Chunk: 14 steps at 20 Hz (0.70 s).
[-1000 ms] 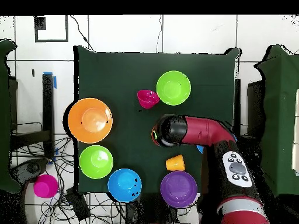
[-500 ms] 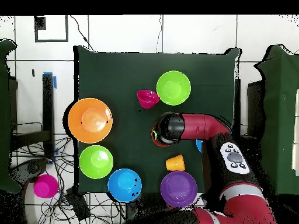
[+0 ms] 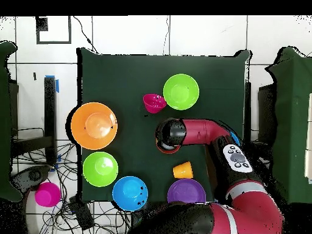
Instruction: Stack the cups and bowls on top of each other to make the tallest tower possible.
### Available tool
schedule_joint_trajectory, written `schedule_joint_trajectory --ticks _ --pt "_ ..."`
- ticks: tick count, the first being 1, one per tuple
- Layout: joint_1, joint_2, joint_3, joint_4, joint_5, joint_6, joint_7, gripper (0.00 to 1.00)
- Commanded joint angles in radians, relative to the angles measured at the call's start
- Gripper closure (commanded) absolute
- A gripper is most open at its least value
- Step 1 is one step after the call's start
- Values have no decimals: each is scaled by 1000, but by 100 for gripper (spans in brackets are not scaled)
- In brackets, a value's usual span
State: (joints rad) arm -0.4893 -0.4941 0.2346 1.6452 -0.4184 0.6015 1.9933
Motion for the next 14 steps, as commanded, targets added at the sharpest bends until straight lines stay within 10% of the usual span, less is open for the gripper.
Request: schedule_joint_trajectory --ticks 1,11,12,14 --pt "-5 44 121 -27 -76 -35 -164 0" --pt "-16 39 108 2 -76 -32 -124 0" --pt "-13 38 102 4 -71 -30 -110 100" --pt "-6 35 93 2 -70 -13 -107 100"
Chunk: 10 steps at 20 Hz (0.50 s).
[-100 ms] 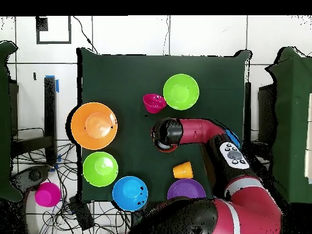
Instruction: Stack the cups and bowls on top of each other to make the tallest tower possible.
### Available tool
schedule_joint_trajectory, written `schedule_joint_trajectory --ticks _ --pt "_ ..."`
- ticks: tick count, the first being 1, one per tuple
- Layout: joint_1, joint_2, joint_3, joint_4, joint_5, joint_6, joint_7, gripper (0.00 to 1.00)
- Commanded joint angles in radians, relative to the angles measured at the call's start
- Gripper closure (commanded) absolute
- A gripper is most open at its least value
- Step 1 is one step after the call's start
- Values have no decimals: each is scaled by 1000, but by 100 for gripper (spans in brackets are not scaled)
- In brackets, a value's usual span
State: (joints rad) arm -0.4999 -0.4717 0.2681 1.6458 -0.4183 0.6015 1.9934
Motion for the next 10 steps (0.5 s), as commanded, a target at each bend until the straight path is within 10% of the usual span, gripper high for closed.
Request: schedule_joint_trajectory --ticks 1,10 --pt "8 11 56 1 -70 -5 -105 100" --pt "19 -45 49 33 -51 25 -86 100"
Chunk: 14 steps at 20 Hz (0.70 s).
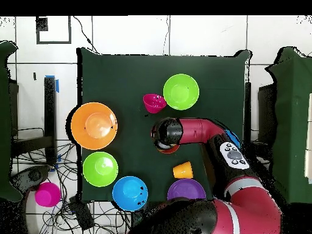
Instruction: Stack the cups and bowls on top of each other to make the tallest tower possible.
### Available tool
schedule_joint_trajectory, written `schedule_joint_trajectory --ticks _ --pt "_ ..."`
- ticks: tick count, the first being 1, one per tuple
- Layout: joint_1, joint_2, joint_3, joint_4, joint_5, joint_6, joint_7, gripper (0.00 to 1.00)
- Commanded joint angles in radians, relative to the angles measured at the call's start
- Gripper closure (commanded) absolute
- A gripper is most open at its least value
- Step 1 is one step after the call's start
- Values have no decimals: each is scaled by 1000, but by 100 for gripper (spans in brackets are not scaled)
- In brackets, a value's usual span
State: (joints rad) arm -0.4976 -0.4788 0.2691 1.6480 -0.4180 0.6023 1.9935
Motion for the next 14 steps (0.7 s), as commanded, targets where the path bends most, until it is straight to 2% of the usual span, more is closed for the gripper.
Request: schedule_joint_trajectory --ticks 1,4,8,10,14 --pt "18 -58 50 44 -46 27 -84 100" --pt "26 -168 57 107 -20 44 -70 100" --pt "60 -295 29 159 4 109 -46 100" --pt "96 -342 -12 161 -2 133 -11 100" --pt "222 -429 -166 148 -76 120 124 100"
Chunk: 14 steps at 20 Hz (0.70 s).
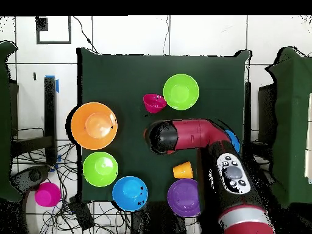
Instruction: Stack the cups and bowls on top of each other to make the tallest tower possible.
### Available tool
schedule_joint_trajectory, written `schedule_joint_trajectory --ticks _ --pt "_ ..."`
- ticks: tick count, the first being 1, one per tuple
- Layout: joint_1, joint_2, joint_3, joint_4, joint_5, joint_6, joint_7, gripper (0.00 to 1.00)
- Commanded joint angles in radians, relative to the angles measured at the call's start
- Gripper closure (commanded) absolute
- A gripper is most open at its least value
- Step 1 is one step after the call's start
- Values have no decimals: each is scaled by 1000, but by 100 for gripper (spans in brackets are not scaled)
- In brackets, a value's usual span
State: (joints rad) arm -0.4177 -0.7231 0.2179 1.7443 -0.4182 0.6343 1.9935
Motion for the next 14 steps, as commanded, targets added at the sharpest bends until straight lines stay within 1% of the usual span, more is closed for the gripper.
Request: schedule_joint_trajectory --ticks 1,2,4,6,7,9,11,12,13,14 --pt "156 -190 -131 59 -76 75 136 100" --pt "167 -187 -144 67 -74 56 151 100" --pt "195 -157 -180 71 -71 -8 196 100" --pt "232 -96 -229 67 -81 -108 262 100" --pt "261 -53 -264 56 -95 -170 305 100" --pt "340 44 -363 29 -119 -290 410 100" --pt "441 153 -492 -2 -109 -395 535 100" --pt "502 213 -569 -18 -91 -442 606 100" --pt "547 263 -629 -18 -44 -469 669 100" --pt "595 322 -695 -14 18 -523 734 100"
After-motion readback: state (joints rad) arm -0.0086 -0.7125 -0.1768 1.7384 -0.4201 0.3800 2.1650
